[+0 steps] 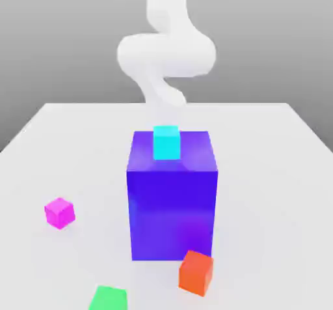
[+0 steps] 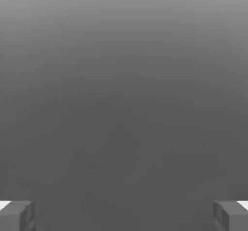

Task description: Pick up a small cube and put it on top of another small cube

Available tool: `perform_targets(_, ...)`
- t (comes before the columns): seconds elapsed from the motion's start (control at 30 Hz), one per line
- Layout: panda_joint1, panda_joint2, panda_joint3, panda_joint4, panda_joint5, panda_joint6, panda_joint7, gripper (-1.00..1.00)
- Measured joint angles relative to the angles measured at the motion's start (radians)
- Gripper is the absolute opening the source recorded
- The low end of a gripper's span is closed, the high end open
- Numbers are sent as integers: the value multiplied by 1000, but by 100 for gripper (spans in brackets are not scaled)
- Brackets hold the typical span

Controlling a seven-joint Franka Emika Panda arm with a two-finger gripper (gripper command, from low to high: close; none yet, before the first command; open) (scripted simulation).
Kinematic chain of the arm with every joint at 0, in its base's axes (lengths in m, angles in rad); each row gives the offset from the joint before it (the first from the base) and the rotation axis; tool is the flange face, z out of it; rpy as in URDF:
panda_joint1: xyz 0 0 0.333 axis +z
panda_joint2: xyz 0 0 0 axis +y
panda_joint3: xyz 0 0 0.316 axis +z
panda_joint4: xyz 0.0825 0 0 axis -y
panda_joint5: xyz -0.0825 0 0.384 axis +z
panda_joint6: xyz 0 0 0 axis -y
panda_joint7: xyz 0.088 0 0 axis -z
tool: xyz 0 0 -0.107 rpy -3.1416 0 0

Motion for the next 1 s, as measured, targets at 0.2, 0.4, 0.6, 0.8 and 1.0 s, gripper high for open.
perform_targets(0.2, -88, 217, -122, -148, -20, 153, -35, 0)
perform_targets(0.4, -179, 438, -249, -296, -22, 307, -83, 0)
perform_targets(0.6, -286, 672, -372, -447, 16, 466, -162, 0)
perform_targets(0.8, -420, 897, -227, -459, 269, 626, -364, 0)
perform_targets(1.0, -564, 1000, -66, -437, 347, 709, -424, -100)
